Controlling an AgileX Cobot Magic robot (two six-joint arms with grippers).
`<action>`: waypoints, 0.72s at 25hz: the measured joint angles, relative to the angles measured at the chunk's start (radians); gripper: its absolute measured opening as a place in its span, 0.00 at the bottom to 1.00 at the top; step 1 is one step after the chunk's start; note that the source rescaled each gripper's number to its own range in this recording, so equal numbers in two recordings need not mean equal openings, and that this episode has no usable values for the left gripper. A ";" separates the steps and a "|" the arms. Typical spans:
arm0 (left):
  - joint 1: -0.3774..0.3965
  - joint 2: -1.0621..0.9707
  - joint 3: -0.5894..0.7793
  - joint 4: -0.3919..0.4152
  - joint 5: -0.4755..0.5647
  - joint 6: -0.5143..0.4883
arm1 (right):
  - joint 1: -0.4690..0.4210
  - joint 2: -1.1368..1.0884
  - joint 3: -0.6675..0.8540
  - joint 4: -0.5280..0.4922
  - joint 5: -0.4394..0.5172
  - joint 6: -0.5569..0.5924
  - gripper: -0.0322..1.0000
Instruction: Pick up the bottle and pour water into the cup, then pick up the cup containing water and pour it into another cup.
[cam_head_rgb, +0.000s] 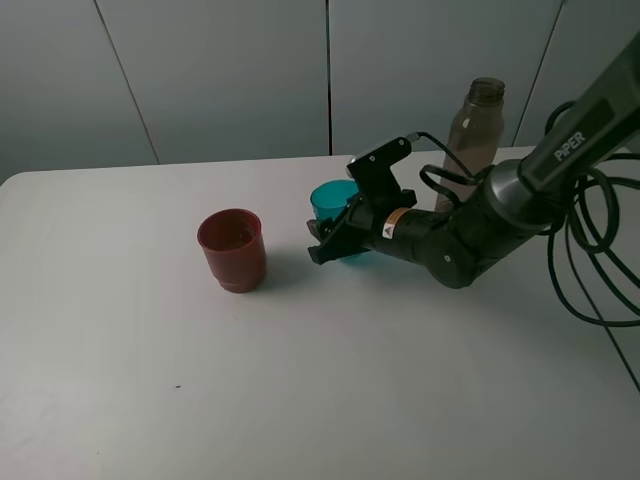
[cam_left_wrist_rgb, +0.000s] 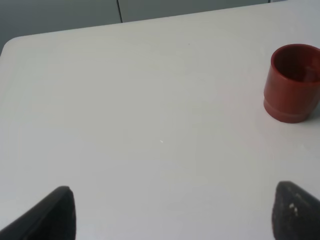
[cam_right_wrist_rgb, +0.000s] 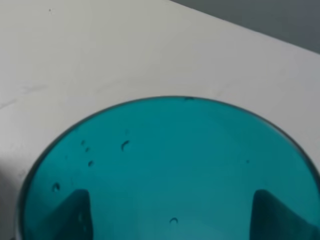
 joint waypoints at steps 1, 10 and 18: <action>0.000 0.000 0.000 0.000 0.000 -0.002 | 0.000 0.002 0.000 -0.004 0.008 0.005 0.05; 0.000 0.000 0.000 0.000 0.000 -0.002 | 0.000 -0.002 0.000 -0.018 0.006 0.012 0.99; 0.000 0.000 0.000 0.000 0.000 0.000 | 0.000 -0.177 0.000 -0.018 0.086 0.012 0.99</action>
